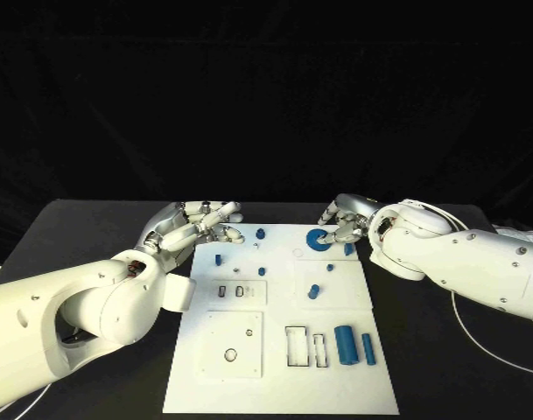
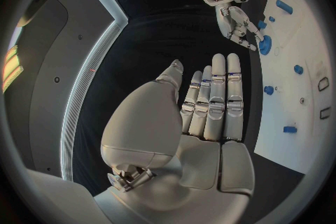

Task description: Assemble the parts on the task board

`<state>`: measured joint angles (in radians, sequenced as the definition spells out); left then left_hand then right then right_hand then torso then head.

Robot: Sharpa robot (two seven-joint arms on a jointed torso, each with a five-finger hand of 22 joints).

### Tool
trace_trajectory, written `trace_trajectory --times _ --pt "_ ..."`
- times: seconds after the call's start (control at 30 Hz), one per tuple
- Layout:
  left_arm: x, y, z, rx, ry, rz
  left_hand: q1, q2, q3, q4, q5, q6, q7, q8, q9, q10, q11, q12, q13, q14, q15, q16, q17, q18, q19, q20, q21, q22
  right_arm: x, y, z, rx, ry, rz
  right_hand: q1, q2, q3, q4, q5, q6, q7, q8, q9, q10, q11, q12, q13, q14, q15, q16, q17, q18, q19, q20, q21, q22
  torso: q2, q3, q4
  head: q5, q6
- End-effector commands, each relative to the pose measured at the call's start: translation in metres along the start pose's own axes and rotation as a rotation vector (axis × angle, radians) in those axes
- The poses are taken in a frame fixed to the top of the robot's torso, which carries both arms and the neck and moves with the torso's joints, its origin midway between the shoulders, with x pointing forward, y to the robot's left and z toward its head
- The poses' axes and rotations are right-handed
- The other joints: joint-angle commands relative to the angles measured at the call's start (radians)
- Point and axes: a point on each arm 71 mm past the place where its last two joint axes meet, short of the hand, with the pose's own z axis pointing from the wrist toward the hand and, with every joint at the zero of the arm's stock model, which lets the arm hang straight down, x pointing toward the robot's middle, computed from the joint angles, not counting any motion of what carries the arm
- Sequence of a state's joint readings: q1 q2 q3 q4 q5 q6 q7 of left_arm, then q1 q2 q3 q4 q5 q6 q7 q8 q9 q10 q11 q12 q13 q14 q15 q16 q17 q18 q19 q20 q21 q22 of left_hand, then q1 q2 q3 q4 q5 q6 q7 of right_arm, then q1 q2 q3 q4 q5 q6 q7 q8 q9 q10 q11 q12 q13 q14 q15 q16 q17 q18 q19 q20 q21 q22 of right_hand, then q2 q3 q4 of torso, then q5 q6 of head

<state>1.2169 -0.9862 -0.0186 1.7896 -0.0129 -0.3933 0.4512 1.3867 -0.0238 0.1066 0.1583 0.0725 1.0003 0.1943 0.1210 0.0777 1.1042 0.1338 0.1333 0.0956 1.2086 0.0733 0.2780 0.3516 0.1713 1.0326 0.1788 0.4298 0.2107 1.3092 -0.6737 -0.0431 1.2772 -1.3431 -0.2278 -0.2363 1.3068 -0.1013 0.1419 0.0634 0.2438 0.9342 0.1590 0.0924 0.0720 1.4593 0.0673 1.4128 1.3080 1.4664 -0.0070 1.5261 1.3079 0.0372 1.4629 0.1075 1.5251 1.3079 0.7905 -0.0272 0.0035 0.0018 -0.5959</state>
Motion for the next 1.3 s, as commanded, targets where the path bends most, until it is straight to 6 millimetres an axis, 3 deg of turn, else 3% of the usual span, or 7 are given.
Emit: trace_trajectory --times 0.03,0.47,1.03,1.3 --pt "0.003 -0.001 0.001 0.003 0.024 -0.013 0.006 0.003 -0.001 -0.006 -0.002 -0.001 0.007 -0.004 -0.001 0.001 0.004 -0.005 0.002 -0.004 0.003 -0.007 0.001 0.009 -0.004 0.003 0.002 0.001 0.002 0.001 0.002 0.021 0.017 -0.026 0.002 0.012 0.001 -0.005 0.005 0.007 0.000 0.007 0.001 0.018 0.003 0.009 0.115 0.090 0.005 0.007 0.190 -0.012 0.033 0.000 0.005 0.151 -0.001 -0.0009 -0.0010 0.002 -0.003" --pt "0.003 -0.001 0.000 0.002 0.026 -0.014 0.006 0.003 -0.001 -0.006 -0.002 -0.001 0.007 -0.004 -0.001 0.001 0.004 -0.005 0.002 -0.004 0.003 -0.007 0.001 0.009 -0.004 0.003 0.002 0.001 0.011 0.002 0.005 0.032 0.081 -0.049 0.007 0.016 0.002 -0.008 -0.001 0.010 0.000 0.009 0.001 0.024 0.004 0.020 0.127 0.091 0.005 0.011 0.197 -0.014 0.039 0.001 0.009 0.161 -0.001 -0.0003 -0.0016 0.003 -0.012" --pt "0.001 -0.001 0.000 0.001 0.023 -0.012 0.006 0.004 0.000 -0.008 -0.002 -0.001 0.007 -0.005 -0.001 0.002 0.004 -0.006 0.002 -0.005 0.003 -0.009 0.004 0.009 -0.005 0.004 0.002 0.001 0.012 0.001 0.004 0.027 0.062 -0.076 0.019 0.022 0.004 -0.019 -0.011 0.024 -0.002 0.018 0.003 0.037 0.002 0.042 0.151 0.093 0.005 0.017 0.209 -0.019 0.054 0.001 0.017 0.183 0.000 0.0005 -0.0007 0.002 -0.012" --pt "0.002 0.000 0.001 -0.001 0.024 -0.013 0.006 0.005 0.000 -0.008 -0.002 -0.001 0.007 -0.005 -0.001 0.002 0.004 -0.007 0.002 -0.005 0.003 -0.009 0.004 0.009 -0.005 0.004 0.002 0.001 0.019 0.005 0.007 0.020 0.047 -0.122 0.021 0.036 0.013 -0.023 -0.034 0.057 -0.009 0.033 0.007 0.044 -0.004 0.052 0.163 0.094 0.001 0.018 0.210 -0.021 0.061 -0.002 0.021 0.194 0.000 0.0008 0.0001 0.002 -0.015"
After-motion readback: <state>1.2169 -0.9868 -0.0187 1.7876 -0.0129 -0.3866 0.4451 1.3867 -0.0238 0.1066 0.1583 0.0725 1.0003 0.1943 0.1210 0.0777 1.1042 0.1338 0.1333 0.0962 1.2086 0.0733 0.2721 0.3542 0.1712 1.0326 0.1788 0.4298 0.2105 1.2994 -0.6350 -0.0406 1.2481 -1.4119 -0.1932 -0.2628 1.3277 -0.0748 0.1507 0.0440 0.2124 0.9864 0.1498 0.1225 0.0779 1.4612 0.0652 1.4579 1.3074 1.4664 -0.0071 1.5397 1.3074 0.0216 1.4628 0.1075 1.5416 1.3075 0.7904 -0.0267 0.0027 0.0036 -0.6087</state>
